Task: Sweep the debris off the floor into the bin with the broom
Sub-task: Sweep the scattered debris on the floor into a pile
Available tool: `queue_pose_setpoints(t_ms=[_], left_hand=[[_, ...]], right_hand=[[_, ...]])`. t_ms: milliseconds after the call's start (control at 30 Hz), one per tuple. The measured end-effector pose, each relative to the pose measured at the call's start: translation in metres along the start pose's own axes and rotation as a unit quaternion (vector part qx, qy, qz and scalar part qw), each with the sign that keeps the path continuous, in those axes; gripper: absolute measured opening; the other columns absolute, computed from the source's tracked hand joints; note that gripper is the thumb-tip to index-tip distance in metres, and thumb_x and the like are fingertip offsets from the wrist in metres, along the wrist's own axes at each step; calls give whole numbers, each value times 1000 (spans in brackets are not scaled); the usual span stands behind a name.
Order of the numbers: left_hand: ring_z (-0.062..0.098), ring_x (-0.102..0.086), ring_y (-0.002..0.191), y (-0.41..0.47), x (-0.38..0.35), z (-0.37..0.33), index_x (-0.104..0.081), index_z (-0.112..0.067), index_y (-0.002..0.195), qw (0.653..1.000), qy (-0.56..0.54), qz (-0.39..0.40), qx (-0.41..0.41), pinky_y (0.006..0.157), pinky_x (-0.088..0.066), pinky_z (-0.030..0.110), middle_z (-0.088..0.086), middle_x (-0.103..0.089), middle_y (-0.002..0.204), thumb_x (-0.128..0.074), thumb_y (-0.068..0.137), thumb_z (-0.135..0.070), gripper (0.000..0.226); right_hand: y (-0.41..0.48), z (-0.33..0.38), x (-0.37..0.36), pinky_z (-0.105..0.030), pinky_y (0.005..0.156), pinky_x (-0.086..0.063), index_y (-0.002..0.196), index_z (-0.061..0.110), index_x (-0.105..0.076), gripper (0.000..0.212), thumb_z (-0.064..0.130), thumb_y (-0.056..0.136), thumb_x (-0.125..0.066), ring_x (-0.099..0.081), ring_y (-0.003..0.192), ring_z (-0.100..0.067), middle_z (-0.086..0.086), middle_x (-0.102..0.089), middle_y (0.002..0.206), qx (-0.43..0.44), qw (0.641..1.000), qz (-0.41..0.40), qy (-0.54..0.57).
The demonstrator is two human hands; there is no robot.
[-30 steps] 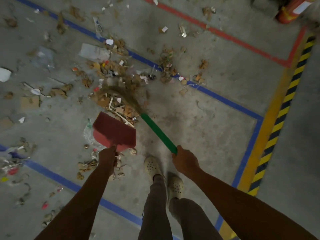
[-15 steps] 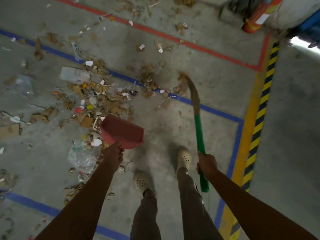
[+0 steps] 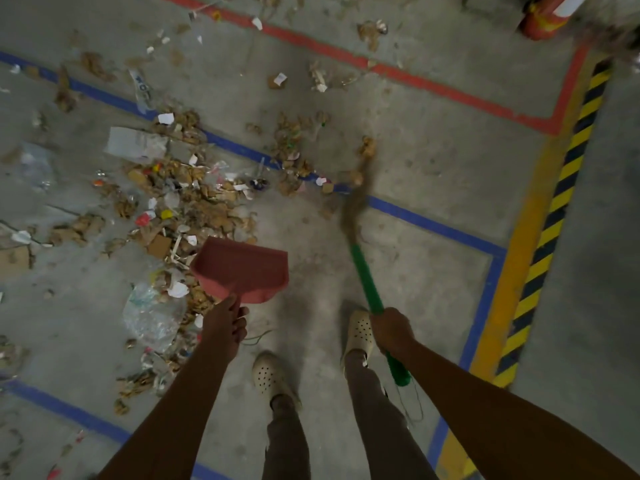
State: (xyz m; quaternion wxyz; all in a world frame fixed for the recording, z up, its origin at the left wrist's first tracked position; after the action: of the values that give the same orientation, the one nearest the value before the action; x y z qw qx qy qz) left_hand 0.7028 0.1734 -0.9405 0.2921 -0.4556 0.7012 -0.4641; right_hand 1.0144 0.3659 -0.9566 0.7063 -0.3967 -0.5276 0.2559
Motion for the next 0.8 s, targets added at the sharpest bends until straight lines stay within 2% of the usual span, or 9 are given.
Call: queue_pose_setpoints(t_ms=[100, 167, 333, 467, 600, 700, 800], left_hand=[[6, -27, 31, 3, -3, 0, -57, -15, 85, 1000, 11, -27, -7, 33, -19, 13, 3, -50, 63, -49, 100, -23, 19], [6, -27, 31, -3, 0, -5, -57, -15, 82, 998, -1, -61, -21, 33, -20, 13, 3, -51, 63, -55, 98, -25, 19], [5, -26, 30, -27, -4, -26, -48, -16, 77, 992, -60, -84, -66, 32, -17, 12, 1, -47, 63, -47, 99, -21, 23], [6, -26, 30, -36, -15, -45, -47, -17, 75, 993, -53, -75, -75, 33, -16, 13, -1, -48, 57, -51, 99, -25, 25], [6, -26, 30, -37, -40, -57, -47, -17, 74, 994, -51, -61, -74, 32, -18, 13, 2, -47, 61, -54, 99, -25, 27], [7, -25, 30, -31, -64, -62, -48, -17, 74, 996, -46, -46, -67, 33, -18, 12, 4, -48, 63, -56, 97, -27, 26], [6, -25, 30, -20, -93, -68, -52, -17, 81, 997, -31, -27, -59, 32, -18, 13, 5, -47, 65, -51, 99, -24, 19]], right_hand=[[-5, 49, -3, -26, 62, -47, 116, 7, -59, 35, 37, 100, -51, -61, 79, -19, -4, -64, 93, 117, 986, 41, -111], [-13, 75, 3, -29, 68, -50, 117, 9, -57, 33, 36, 101, -50, -65, 88, -23, -8, -67, 104, 169, 971, 41, -165], [-27, 89, 37, -29, 71, -51, 120, 12, -55, 32, 38, 101, -47, -67, 92, -23, -6, -67, 105, 207, 966, -7, -155], [-20, 66, 80, -28, 67, -54, 116, 14, -56, 32, 40, 101, -47, -65, 81, -17, 0, -63, 89, 179, 978, -51, -99], [-5, 38, 126, -22, 57, -44, 111, 11, -60, 33, 40, 102, -48, -59, 70, -11, 2, -60, 82, 117, 988, -94, -40], [16, 15, 153, -29, 57, -48, 106, 8, -62, 37, 42, 100, -50, -64, 71, -20, -5, -65, 84, 44, 992, -109, 36], [39, -5, 174, -32, 50, -52, 100, 3, -64, 42, 44, 97, -55, -65, 58, -24, -10, -68, 75, -44, 983, -118, 136]])
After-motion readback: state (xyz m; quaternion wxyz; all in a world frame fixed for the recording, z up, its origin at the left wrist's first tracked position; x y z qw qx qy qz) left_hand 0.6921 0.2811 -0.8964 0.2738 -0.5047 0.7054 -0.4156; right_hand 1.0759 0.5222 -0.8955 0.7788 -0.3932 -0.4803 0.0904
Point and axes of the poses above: each hand's wrist, its own y-axis towards the middle knuckle, its own x-axis out of the back of the hand, z = x × y, the point moved 10 cm from there along y, towards the middle knuckle
